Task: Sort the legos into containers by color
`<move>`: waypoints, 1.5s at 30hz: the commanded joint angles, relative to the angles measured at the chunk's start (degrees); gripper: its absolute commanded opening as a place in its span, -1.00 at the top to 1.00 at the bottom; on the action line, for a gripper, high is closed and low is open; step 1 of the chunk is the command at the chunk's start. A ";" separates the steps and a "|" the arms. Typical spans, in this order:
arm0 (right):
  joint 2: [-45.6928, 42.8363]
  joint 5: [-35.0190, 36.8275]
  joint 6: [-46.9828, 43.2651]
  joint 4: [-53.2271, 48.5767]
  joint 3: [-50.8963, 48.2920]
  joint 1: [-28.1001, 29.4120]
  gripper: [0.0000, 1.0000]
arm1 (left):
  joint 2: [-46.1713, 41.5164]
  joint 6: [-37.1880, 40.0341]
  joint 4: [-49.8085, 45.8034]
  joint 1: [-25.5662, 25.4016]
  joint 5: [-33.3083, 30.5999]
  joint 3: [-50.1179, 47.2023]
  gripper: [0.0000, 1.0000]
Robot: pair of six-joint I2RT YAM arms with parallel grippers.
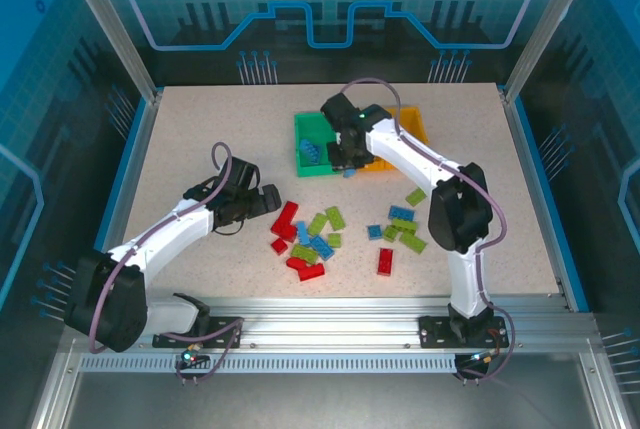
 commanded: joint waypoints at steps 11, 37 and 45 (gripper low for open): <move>10.54 -7.25 7.16 8.02 11.46 -2.89 0.52 | 0.38 -0.41 0.17 -0.82 0.73 -0.46 -0.98; 12.22 -5.46 5.34 8.26 20.78 -2.60 -0.61 | 0.92 -0.60 -0.20 -1.05 0.87 -0.34 -0.98; -9.26 0.28 -0.26 5.68 -8.58 -1.61 -0.65 | 1.74 -0.81 0.87 -1.68 0.77 -0.51 -0.98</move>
